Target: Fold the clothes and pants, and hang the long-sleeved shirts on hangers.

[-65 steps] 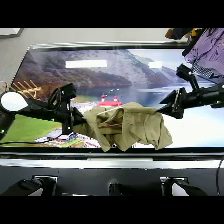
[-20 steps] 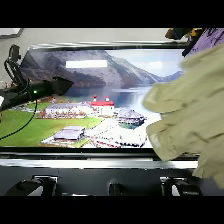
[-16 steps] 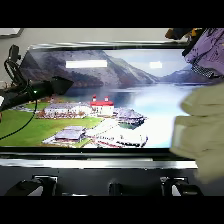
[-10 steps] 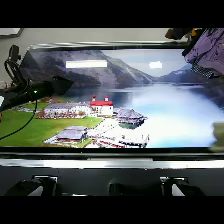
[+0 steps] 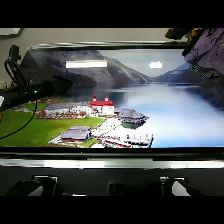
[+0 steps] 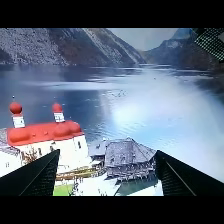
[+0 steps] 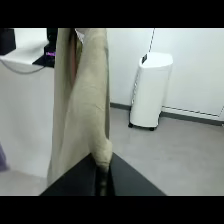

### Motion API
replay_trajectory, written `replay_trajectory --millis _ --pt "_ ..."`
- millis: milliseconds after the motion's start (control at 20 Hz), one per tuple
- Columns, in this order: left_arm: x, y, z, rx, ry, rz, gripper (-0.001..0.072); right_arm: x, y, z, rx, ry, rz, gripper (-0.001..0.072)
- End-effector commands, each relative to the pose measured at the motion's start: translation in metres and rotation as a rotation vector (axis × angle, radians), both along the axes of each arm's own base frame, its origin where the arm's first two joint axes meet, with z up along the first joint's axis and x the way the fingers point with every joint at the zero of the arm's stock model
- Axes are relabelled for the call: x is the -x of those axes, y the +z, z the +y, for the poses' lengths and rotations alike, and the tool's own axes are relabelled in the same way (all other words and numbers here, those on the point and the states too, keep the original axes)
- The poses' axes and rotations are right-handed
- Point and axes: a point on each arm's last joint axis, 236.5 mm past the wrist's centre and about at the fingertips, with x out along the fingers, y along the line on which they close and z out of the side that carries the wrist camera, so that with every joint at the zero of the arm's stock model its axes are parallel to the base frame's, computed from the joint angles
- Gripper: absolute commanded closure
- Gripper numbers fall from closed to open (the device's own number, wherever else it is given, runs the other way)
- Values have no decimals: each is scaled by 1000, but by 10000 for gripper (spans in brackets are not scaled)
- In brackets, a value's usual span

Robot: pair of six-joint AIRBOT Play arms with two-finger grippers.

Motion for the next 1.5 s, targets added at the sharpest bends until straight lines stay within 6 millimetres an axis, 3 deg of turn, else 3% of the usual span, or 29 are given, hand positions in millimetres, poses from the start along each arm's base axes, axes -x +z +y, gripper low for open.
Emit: replay_trajectory --millis 0,300,500,650,750,850,950,1000,1100,1250,1300,1350,1450 --pt "0 -2 0 -1 1 5 -13 18 15 -15 53 -47 -63 685" --pt "1 -9 1 -4 1 19 -13 52 22 -38 78 -122 -144 685" --pt "1 -9 1 -4 1 19 -13 60 5 -56 22 -137 -167 683" --pt "1 -9 1 -4 1 19 -13 61 1 -58 5 -135 -176 677" --pt "1 -9 1 -4 1 19 -13 60 -3 -58 -14 -133 -181 516" --pt "1 -9 1 -4 1 19 -13 61 -4 -58 -20 -134 -184 411" --pt "1 -9 1 -4 1 19 -13 69 -3 -51 -26 -143 -196 230" --pt "1 -9 1 -4 1 19 -13 77 3 -44 -19 -146 -210 176" --pt "1 -9 1 -4 1 19 -13 97 24 -22 30 -139 -253 160" --pt "2 -9 1 -4 0 20 -13 123 66 28 127 -39 -420 161" --pt "3 -10 0 -5 -3 25 -13 115 73 41 126 42 -475 161" --pt "4 -12 0 -7 -9 32 -13 93 76 54 103 167 -499 161" --pt "7 -15 -1 -17 -18 43 -13 20 69 77 15 470 -467 172"
